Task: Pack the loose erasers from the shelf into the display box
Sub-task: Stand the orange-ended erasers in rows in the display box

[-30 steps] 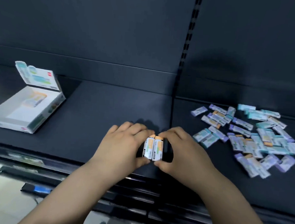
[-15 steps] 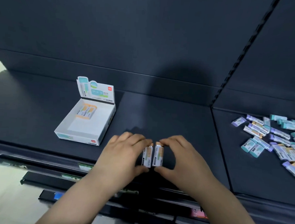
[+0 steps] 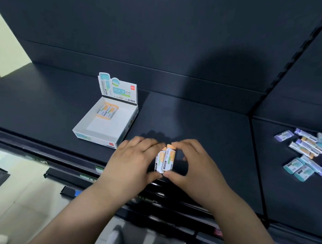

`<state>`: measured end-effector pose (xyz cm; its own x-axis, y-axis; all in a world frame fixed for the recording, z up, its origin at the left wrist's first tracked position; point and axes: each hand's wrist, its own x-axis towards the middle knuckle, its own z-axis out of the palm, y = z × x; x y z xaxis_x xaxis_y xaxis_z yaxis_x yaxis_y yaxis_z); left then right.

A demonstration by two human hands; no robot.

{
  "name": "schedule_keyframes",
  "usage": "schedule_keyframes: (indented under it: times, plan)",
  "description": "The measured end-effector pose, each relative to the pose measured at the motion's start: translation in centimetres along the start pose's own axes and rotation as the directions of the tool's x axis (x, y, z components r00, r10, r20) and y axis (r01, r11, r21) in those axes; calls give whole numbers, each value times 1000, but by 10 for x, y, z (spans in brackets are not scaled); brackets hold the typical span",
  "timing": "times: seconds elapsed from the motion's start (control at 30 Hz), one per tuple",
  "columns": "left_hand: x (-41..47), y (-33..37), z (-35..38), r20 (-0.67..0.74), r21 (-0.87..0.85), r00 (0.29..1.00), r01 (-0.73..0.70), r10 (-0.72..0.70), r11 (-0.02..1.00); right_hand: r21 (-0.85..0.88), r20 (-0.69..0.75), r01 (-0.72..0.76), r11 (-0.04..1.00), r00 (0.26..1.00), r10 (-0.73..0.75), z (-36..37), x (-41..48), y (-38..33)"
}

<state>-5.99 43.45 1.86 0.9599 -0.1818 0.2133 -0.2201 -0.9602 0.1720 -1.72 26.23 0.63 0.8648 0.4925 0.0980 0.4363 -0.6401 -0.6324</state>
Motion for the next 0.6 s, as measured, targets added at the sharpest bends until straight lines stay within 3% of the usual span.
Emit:
schedule_keyframes:
  times: [0.2,0.4,0.6]
  plan:
    - [0,-42,-1,-48,-5,999,-5,5,1000,-20,3,17,1000,1000,-17,22,24,-24]
    - [14,-112,-23,-142,-19,990,-27,24,999,-60,-91,-26,998,996,21,42,58,-56]
    - [36,-188,-32,-88,-10,996,-30,29,1000,-123,-177,-86,989,982,64,70,100,-87]
